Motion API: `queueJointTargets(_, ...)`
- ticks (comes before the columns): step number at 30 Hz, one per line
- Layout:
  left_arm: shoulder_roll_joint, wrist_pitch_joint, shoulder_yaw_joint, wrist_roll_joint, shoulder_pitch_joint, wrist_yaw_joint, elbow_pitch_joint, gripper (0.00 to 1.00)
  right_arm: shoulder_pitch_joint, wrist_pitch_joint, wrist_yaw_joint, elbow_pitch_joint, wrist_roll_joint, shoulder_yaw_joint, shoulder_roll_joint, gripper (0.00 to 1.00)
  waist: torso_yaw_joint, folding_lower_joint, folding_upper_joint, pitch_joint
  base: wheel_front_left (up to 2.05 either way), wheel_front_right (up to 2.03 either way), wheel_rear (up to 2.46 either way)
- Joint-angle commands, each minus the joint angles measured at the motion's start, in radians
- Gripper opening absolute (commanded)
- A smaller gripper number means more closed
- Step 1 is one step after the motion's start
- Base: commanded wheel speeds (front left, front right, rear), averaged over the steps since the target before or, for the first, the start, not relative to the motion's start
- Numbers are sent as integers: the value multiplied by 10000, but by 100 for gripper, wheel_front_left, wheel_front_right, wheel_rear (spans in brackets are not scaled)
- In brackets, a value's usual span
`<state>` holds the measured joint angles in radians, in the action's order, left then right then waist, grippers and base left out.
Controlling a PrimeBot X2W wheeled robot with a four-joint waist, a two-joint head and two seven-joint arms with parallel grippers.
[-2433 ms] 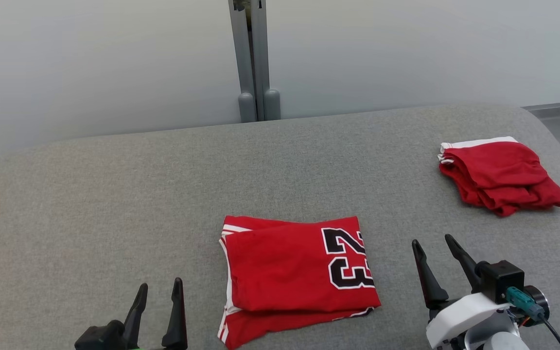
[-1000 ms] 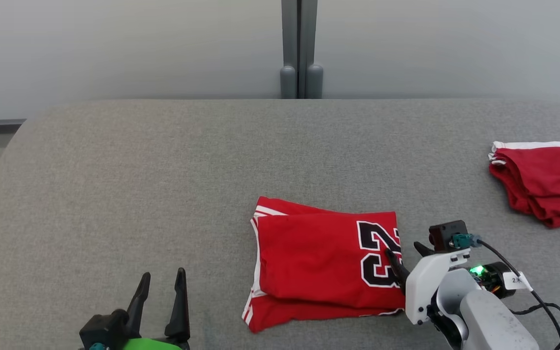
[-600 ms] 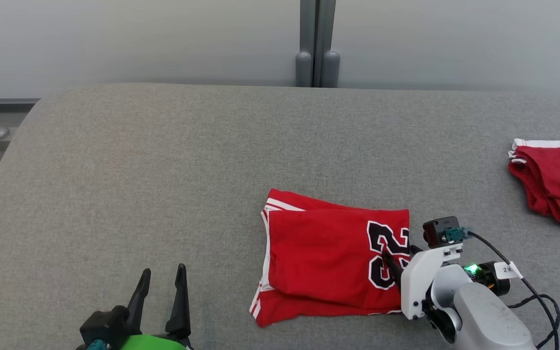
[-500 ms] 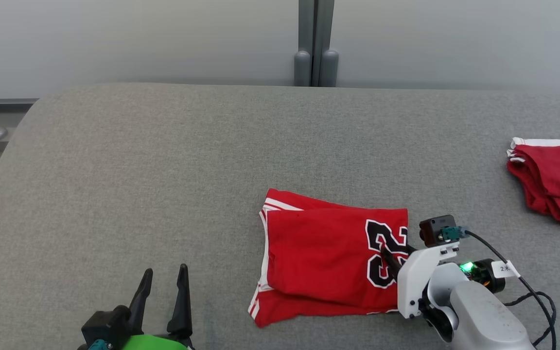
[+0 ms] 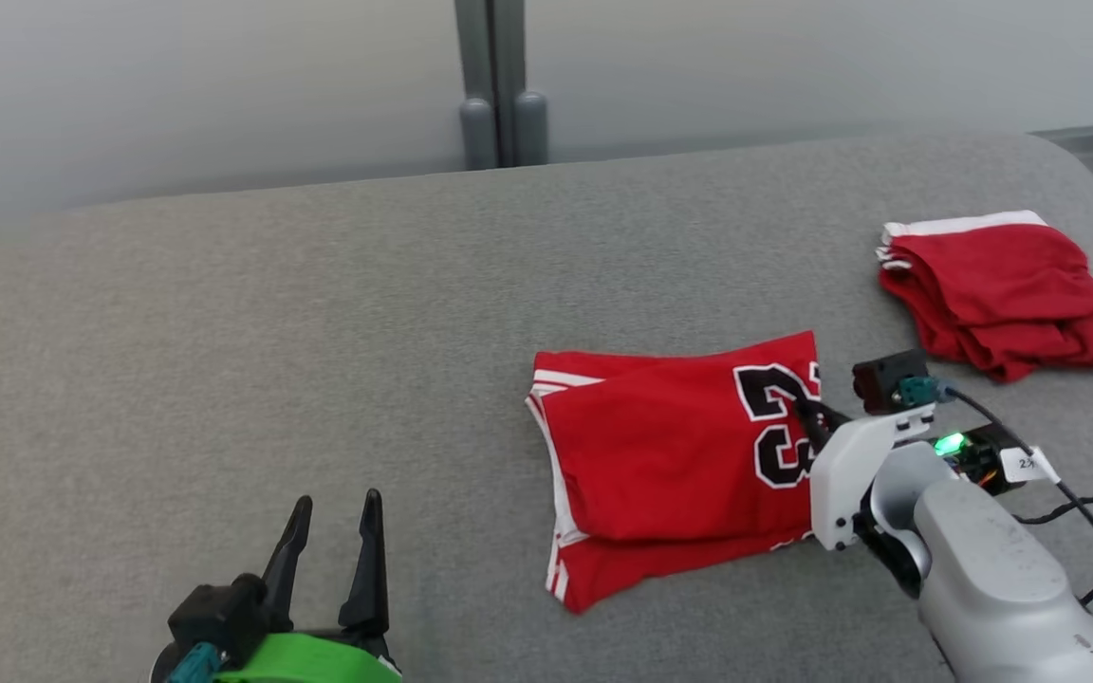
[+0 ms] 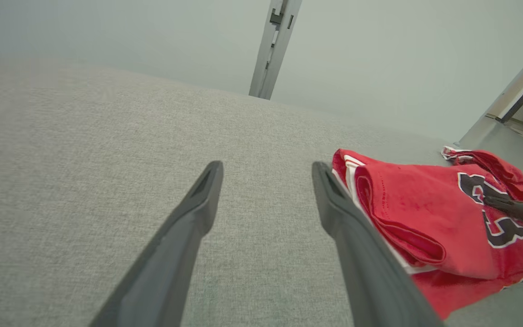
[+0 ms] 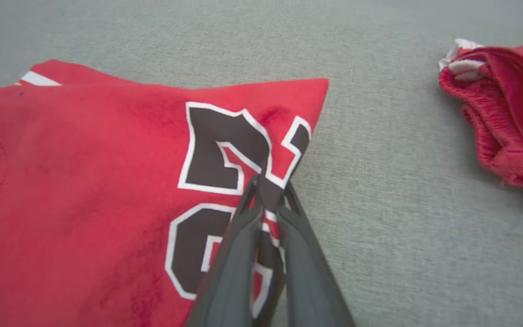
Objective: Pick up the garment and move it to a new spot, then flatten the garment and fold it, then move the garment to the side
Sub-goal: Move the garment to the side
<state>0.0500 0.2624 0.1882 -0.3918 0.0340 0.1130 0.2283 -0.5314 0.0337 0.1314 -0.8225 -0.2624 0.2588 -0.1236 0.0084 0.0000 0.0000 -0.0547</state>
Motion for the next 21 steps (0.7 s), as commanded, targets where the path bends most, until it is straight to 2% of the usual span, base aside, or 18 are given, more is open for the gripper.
queueJointTargets(1,16,28,31,47,-241,-22,-65,100,-183,-7,-17,104,29,-56,-227,0,-1176,0,0,-357,0,0,0)
queueJointTargets(7,19,28,255,284,-757,33,-108,100,-619,61,-17,553,60,-252,-847,0,-2464,0,0,-1016,0,0,0)
queueJointTargets(12,25,28,336,568,-1205,82,-24,100,-923,9,-17,871,44,-376,-970,0,-3237,0,0,-1517,0,0,0)
queueJointTargets(16,30,28,406,735,-1454,115,120,100,-1089,-83,-17,1052,62,-350,-873,0,-3541,0,0,-1767,0,0,0)
queueJointTargets(21,30,28,486,816,-1624,160,245,100,-1272,-93,-17,1235,145,-250,-788,0,-3531,0,0,-1840,0,0,0)
